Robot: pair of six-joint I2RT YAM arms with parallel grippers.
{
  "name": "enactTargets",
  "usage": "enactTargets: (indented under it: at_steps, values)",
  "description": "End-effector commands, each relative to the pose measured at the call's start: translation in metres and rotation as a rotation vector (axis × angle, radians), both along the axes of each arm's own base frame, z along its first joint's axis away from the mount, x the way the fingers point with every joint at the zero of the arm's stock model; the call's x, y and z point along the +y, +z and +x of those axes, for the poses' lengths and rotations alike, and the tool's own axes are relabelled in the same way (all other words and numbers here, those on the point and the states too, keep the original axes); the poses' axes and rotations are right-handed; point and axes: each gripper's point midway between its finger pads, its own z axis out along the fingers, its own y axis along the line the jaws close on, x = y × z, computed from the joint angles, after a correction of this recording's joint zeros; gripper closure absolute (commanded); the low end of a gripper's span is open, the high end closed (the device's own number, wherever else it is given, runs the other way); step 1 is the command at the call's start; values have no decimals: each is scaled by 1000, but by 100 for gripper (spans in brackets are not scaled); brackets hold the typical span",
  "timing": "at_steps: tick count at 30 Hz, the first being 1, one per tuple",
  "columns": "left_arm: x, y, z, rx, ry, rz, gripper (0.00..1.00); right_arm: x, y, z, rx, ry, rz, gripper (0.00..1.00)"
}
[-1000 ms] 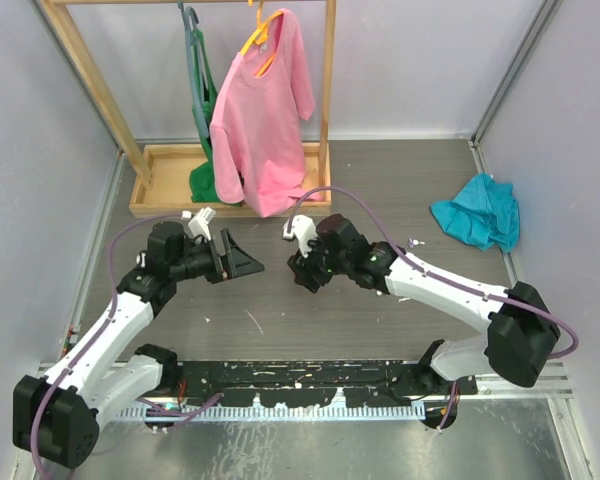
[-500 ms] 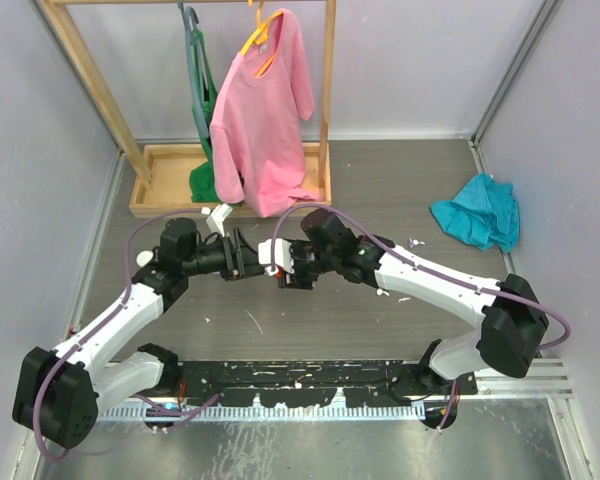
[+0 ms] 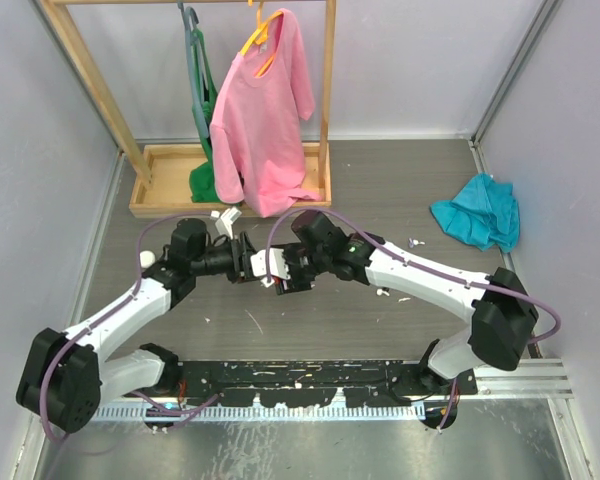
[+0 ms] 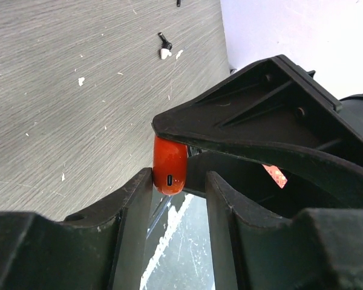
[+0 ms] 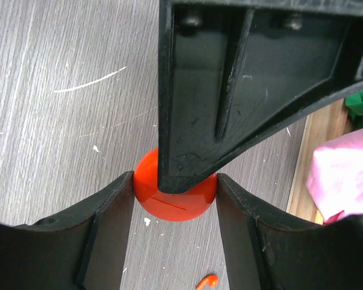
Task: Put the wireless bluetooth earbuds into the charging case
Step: Pick up the charging case at the center of the board.
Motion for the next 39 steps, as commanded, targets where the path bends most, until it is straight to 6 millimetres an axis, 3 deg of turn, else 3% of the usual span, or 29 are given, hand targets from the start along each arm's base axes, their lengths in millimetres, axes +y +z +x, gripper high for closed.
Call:
enactTargets:
  at_steps: [1, 7, 10, 14, 19, 21, 23, 28, 34, 39]
  values:
    - [-11, 10, -3, -38, -52, -40, 59, 16, 27, 7, -80, 46, 55, 64]
    - [-13, 2, -3, -18, -64, -29, 62, 18, 28, 8, -95, 57, 52, 64]
    - [-13, 4, -3, -32, -62, -33, 70, 18, 28, 8, -98, 62, 52, 63]
    - [-12, 12, -3, -85, -67, -39, 89, 17, 28, 9, -101, 55, 51, 61]
    - [-4, 18, -4, -190, -57, 8, 100, 11, 30, 10, -108, 22, 48, 54]
    - [1, 20, -1, -254, -35, 31, 100, 9, 35, 10, -103, -1, 69, 45]
    - [5, 27, 2, -334, -4, 32, 100, 6, 43, 10, -99, -31, 111, 38]
    - [12, 46, 6, -503, 52, 6, 100, -2, 70, 6, -56, -87, 258, 31]
    - [19, 75, 4, -690, 111, -69, 100, -12, 111, 4, 78, -185, 530, 30]
    - [29, 99, 0, -837, 196, -160, 100, -15, 134, -11, 267, -222, 745, 29]
